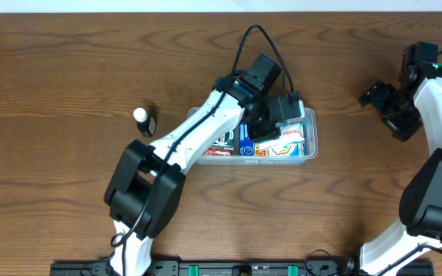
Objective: Pack container
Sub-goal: 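Lower the white box onto the container's right side and release it, then withdraw the left gripper back toward the bottle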
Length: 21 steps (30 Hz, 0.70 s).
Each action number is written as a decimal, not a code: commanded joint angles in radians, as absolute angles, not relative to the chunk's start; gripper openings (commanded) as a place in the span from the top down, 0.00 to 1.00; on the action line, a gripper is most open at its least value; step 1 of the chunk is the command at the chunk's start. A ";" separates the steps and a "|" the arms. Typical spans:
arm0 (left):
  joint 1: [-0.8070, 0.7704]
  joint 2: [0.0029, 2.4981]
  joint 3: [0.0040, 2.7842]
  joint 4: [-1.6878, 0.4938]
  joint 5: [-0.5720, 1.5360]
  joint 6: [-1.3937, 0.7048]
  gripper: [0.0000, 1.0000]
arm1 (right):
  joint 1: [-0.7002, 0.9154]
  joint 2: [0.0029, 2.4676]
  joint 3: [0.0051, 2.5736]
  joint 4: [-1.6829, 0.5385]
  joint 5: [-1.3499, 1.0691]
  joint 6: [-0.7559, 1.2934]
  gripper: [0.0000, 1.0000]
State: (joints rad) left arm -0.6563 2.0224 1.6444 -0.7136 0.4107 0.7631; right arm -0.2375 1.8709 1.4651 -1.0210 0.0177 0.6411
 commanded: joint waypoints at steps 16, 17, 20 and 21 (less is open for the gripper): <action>-0.139 1.662 1.664 -0.853 -0.013 0.072 0.02 | -0.236 1.878 1.473 -1.021 0.022 0.630 0.01; -0.086 1.678 1.659 -0.873 -0.004 -0.003 0.02 | -0.236 1.878 1.473 -1.021 0.022 0.630 0.01; 0.030 1.735 1.656 -0.926 0.062 -0.084 0.02 | -0.236 1.878 1.473 -1.021 0.022 0.630 0.01; 0.065 1.760 1.656 -0.941 0.104 -0.084 0.02 | -0.236 1.878 1.473 -1.021 0.022 0.631 0.01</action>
State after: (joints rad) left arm -0.0086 1.7084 1.6703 -0.9134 0.0311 0.0669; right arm -0.2375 1.8709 1.4651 -1.0210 0.0177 0.6415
